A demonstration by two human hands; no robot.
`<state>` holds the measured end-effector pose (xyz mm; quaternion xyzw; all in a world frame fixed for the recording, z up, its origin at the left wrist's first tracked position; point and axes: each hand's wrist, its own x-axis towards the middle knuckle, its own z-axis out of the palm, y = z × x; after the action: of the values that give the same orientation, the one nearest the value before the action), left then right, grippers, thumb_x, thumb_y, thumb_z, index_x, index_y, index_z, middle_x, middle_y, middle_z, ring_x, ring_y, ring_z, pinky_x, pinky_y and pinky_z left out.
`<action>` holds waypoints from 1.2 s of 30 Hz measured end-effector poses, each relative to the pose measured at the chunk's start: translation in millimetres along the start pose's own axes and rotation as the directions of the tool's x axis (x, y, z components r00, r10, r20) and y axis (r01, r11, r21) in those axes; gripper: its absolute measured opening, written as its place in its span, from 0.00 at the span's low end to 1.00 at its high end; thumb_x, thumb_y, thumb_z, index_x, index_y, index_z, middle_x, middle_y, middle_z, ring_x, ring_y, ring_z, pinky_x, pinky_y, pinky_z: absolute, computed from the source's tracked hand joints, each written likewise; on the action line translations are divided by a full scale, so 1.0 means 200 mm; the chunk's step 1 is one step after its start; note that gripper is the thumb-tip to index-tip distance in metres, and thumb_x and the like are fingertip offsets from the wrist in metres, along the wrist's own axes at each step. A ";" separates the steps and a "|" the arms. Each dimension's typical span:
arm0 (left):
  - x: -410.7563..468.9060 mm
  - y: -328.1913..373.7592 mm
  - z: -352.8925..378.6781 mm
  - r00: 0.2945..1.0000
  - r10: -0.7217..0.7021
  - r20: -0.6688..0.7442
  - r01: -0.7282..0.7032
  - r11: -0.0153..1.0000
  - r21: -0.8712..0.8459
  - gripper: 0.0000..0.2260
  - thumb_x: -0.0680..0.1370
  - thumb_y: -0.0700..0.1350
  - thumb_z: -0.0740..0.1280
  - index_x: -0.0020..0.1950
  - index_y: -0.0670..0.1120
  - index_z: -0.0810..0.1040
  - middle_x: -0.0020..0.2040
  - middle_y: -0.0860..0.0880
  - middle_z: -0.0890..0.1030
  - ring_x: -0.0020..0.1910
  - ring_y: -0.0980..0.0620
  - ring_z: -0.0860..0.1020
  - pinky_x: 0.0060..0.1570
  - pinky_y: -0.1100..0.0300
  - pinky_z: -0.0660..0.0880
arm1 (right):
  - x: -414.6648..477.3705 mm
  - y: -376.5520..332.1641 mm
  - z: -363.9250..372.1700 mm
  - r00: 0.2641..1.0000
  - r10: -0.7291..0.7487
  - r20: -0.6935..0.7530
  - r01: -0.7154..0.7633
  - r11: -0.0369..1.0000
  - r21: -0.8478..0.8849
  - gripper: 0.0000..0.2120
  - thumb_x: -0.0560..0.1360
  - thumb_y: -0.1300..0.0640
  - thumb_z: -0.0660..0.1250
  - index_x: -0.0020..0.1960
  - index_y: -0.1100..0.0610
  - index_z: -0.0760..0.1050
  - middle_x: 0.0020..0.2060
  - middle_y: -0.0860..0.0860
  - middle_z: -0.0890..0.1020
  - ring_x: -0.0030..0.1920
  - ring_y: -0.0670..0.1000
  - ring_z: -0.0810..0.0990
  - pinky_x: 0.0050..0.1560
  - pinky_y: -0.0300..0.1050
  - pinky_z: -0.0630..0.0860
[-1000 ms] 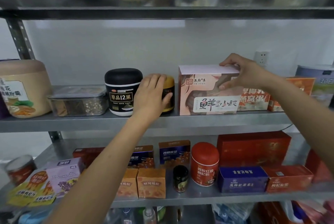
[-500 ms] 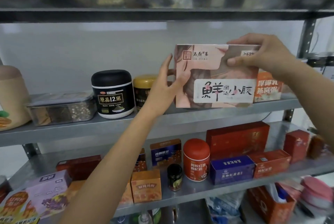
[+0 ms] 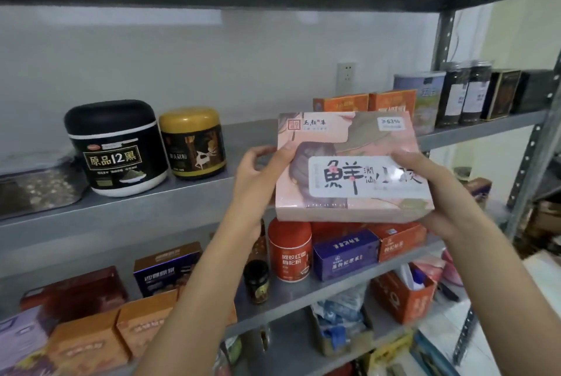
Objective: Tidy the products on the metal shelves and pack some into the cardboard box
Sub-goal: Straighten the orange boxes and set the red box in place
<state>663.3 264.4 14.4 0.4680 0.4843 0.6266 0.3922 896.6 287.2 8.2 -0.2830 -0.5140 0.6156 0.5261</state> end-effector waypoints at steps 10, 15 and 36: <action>-0.25 -0.25 -0.01 0.943 -0.239 0.230 0.218 0.969 0.114 0.36 0.61 0.60 0.73 0.68 0.59 0.68 0.59 0.52 0.81 0.52 0.51 0.83 0.54 0.49 0.80 | -0.19 0.33 -0.15 0.992 -0.096 -0.084 0.097 0.995 0.006 0.26 0.65 0.58 0.71 0.61 0.55 0.71 0.44 0.56 0.84 0.41 0.56 0.85 0.34 0.47 0.81; -0.32 -0.34 -0.03 0.948 -0.268 0.173 0.256 0.963 0.089 0.34 0.63 0.50 0.76 0.67 0.58 0.68 0.52 0.52 0.83 0.44 0.54 0.85 0.38 0.58 0.82 | -0.24 0.46 -0.16 0.995 -0.026 -0.096 0.025 1.000 -0.013 0.40 0.58 0.50 0.79 0.67 0.54 0.69 0.48 0.62 0.83 0.41 0.60 0.85 0.33 0.50 0.82; -0.50 -0.67 0.16 0.895 -0.251 0.369 -0.054 0.759 0.649 0.54 0.65 0.76 0.59 0.71 0.55 0.23 0.71 0.59 0.22 0.73 0.57 0.27 0.73 0.52 0.38 | -0.35 0.62 0.06 0.914 -0.132 -0.383 -0.029 0.922 -0.386 0.41 0.70 0.34 0.64 0.76 0.34 0.47 0.69 0.30 0.61 0.67 0.36 0.65 0.66 0.36 0.66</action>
<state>724.7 206.8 -133.8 0.6743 0.5938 0.2793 0.3387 861.5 227.8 -117.2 -0.4868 -0.5126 0.4172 0.5711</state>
